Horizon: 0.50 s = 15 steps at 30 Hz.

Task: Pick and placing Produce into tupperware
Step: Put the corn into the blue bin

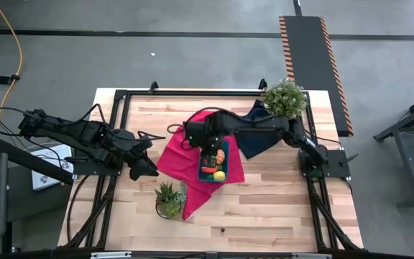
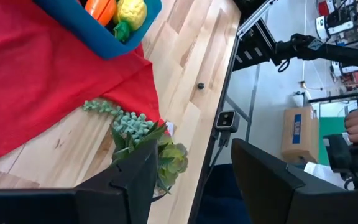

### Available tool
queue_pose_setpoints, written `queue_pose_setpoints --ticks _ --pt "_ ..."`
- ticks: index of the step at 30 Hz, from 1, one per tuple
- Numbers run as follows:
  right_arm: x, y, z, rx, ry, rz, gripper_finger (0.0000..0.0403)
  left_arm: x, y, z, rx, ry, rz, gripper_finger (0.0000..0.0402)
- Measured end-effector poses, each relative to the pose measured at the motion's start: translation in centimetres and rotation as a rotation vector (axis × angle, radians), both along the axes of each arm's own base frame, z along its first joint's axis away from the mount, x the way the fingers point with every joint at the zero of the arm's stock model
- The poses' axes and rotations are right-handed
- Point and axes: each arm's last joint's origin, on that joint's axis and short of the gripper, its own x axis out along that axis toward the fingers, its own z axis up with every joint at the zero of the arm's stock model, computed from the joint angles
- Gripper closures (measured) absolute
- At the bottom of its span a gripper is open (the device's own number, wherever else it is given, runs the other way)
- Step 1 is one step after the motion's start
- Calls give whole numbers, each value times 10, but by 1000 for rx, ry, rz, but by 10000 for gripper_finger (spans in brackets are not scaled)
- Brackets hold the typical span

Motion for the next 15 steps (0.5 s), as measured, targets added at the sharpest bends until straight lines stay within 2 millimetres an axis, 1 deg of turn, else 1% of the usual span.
queue_pose_setpoints --ticks 2,5,9,15 --pt "1 -8 0 23 -8 -12 373 0 0 0 5 -2 -4 208" --pt "1 -14 0 40 -19 -12 373 0 0 0 9 -3 -7 208" --pt "3 -15 -1 38 -35 -6 373 0 0 0 19 -6 -15 208" --pt "5 -12 -16 44 -10 1 373 0 0 0 19 -6 -15 208"
